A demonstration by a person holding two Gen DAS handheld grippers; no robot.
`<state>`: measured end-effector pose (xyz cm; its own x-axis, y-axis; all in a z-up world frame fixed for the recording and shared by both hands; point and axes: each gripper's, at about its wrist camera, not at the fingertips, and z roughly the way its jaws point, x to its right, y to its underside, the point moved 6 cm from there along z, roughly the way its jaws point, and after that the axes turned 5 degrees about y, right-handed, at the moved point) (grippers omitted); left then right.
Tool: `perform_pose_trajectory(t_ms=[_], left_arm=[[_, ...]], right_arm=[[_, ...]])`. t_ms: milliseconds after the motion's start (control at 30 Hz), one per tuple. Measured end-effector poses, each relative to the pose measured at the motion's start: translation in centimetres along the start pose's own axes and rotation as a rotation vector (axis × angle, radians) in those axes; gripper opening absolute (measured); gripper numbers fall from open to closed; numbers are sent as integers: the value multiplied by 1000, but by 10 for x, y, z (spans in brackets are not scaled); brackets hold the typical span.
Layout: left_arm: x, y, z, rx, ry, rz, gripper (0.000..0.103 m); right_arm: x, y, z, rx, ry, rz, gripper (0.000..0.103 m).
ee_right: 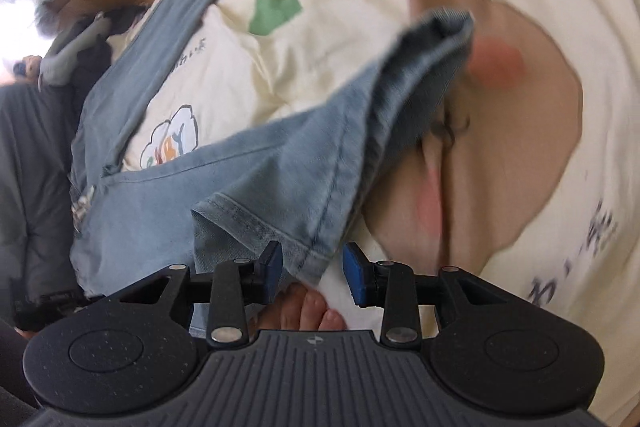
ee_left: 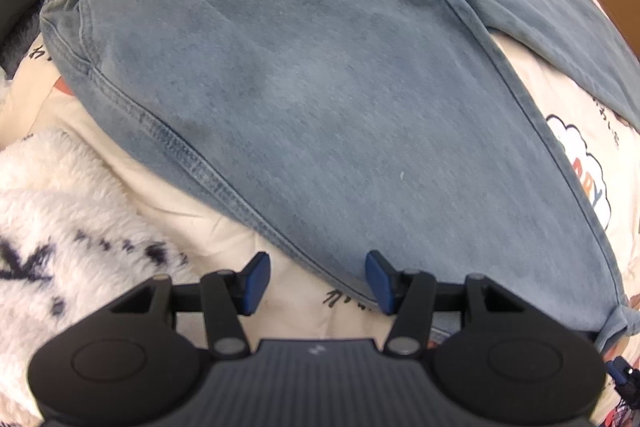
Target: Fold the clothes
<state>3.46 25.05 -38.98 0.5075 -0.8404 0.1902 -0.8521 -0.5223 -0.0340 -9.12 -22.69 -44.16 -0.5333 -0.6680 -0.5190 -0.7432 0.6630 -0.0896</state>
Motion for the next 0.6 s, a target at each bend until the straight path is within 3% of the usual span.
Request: perform_pose_trajectory(t_ms=[367, 600], left_arm=[[-10, -7, -12, 7, -21, -21, 56], [-13, -7, -15, 7, -26, -30, 56]], right_arm=[[19, 8, 43, -73, -116, 250, 41], [24, 11, 60, -71, -174, 382, 42]])
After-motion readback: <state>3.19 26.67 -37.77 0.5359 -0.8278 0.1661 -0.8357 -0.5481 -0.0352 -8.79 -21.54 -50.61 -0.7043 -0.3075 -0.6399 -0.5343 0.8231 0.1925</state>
